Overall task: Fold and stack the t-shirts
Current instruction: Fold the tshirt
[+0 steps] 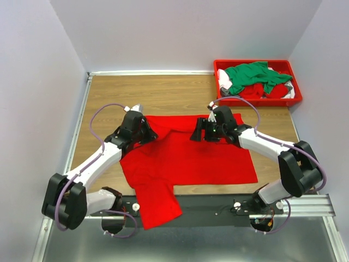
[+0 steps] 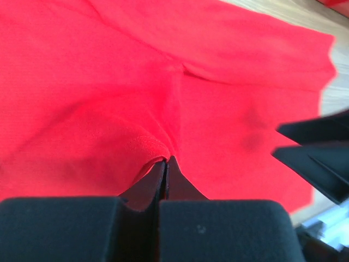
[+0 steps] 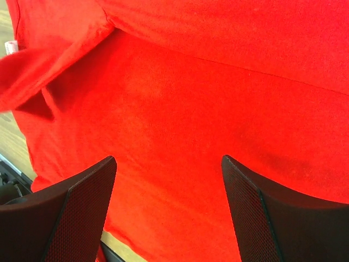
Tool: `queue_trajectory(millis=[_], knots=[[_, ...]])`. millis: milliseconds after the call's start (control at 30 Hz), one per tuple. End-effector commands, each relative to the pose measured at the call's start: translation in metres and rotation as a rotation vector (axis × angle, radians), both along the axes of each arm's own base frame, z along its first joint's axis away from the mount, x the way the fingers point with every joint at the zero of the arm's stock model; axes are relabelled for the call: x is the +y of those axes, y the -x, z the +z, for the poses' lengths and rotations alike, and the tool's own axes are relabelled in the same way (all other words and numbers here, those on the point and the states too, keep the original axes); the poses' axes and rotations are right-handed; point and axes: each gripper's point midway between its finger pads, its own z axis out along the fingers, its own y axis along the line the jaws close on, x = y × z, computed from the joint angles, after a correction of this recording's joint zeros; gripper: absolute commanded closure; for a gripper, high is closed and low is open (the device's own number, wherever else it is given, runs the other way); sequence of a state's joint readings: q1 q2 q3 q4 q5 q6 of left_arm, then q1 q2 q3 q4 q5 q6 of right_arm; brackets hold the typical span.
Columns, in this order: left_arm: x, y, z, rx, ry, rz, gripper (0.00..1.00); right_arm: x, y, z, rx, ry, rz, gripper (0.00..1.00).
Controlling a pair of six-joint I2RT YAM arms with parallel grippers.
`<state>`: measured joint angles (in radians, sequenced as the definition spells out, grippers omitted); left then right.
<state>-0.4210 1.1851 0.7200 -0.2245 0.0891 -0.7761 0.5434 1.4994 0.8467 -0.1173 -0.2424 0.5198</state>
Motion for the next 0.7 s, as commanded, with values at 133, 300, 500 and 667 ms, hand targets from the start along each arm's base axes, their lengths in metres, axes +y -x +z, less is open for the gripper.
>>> queue_trajectory(millis=[133,300,500,667], knots=[[-0.035,0.035,-0.023,0.116,0.119,-0.038,1.00,-0.003,0.011,-0.003,0.002,0.016,0.033,0.15],[-0.047,0.049,-0.047,0.169,0.098,-0.081,0.96,-0.002,0.013,-0.006,0.014,0.014,0.047,0.15],[-0.069,0.052,-0.037,0.131,0.090,-0.159,0.79,0.007,0.012,-0.005,0.027,-0.004,0.076,0.16],[-0.073,0.053,-0.026,0.098,0.092,-0.177,0.42,0.026,0.012,-0.001,0.042,-0.031,0.097,0.16]])
